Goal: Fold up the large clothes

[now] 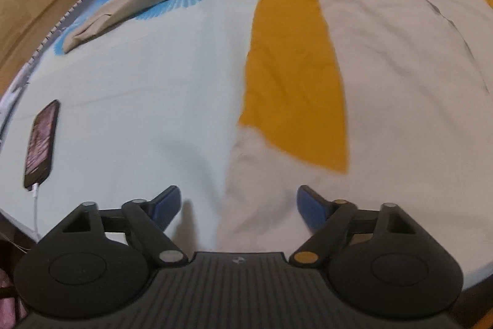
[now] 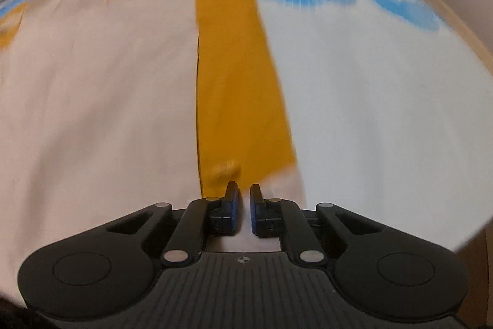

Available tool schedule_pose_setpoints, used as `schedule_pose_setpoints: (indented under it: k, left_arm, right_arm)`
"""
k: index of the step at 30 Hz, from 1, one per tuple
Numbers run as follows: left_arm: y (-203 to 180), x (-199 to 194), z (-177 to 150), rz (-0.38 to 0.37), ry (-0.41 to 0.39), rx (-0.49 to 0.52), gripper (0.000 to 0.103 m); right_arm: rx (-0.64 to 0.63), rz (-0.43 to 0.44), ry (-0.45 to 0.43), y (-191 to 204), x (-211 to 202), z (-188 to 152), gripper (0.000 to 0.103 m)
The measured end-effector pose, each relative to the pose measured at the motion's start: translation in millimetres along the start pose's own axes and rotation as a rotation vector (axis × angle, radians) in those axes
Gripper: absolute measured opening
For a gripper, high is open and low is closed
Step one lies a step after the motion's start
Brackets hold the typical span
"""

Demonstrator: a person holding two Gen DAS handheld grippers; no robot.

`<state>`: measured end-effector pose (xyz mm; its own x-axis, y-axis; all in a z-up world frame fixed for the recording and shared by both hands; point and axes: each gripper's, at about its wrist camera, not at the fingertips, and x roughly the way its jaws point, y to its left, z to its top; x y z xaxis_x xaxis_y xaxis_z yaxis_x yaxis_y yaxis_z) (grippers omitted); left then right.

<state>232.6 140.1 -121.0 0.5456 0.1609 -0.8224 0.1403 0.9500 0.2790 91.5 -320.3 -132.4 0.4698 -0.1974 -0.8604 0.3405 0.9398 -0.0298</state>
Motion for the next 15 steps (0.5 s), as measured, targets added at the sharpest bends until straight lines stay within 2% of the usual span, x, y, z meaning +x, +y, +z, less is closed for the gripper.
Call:
schedule_pose_setpoints:
  k: [2, 3, 5, 7, 9, 11, 12, 13, 15]
  left_arm:
    - [8, -3, -5, 0.028, 0.017, -0.008, 0.095]
    - [12, -3, -6, 0.034, 0.020, -0.022, 0.096]
    - [19, 1, -6, 0.055, 0.038, -0.064, 0.102]
    - [23, 0, -3, 0.061, 0.048, -0.087, 0.102]
    - [24, -16, -3, 0.063, 0.014, -0.096, 0.102]
    - [28, -43, -3, 0.046, -0.064, -0.113, 0.102]
    - [31, -60, 1, 0.024, -0.104, -0.134, 0.102]
    - [36, -76, 7, -0.004, -0.145, -0.158, 0.102]
    - [48, -114, 27, -0.069, -0.251, -0.210, 0.103]
  right_arm:
    - [-0.059, -0.037, -0.040, -3, -19, -28, 0.007]
    - [-0.028, -0.030, -0.039, -8, -27, -34, 0.007]
    - [0.042, 0.014, -0.023, -17, -38, -38, 0.008]
    - [0.036, 0.006, -0.005, -15, -35, -40, 0.008]
    - [0.024, -0.007, 0.007, -10, -40, -37, 0.011]
    - [0.045, 0.039, -0.011, -11, -59, -31, 0.028]
    - [0.054, 0.071, -0.031, -11, -72, -23, 0.043]
    - [0.058, 0.104, -0.065, -13, -91, -18, 0.050]
    - [0.063, 0.165, -0.175, -20, -133, 9, 0.051]
